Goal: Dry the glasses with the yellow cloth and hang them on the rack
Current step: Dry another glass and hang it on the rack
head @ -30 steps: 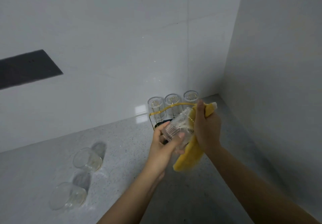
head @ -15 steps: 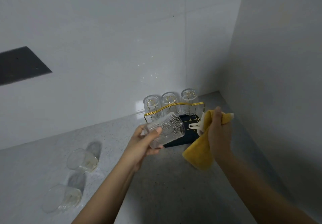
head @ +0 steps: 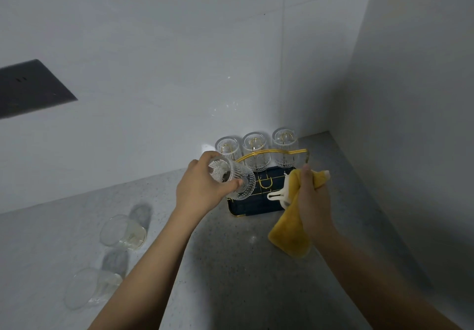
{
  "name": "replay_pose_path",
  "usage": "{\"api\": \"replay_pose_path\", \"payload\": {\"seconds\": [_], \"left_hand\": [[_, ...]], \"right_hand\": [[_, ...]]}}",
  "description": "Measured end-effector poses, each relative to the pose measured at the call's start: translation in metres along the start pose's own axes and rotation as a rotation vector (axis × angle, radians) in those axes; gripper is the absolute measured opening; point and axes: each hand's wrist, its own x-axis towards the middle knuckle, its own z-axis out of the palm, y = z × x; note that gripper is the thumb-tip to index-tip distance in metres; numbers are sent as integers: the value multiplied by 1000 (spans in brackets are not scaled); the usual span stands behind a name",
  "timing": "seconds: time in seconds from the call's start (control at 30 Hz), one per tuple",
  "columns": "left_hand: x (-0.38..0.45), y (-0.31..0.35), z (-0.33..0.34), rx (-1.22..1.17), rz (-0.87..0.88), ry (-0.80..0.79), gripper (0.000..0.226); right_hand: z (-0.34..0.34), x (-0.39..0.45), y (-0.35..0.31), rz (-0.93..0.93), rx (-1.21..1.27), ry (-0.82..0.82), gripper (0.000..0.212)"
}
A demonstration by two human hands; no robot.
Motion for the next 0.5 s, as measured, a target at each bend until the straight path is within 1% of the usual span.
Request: {"api": "replay_pose_path", "payload": {"seconds": [0.13, 0.23, 0.37, 0.5], "left_hand": [[2, 6, 2, 190, 48, 5, 72], [5, 6, 6, 314, 56, -13, 72], [10, 2, 19, 384, 58, -54, 74], [15, -3, 36, 413, 40, -70, 78]], "right_hand": [[4, -4, -2, 9, 2, -15, 32], [7, -5, -3, 27, 3, -25, 35], [12, -4, 0, 43, -35, -36, 46], [16, -4, 1, 66, -32, -57, 44]]}}
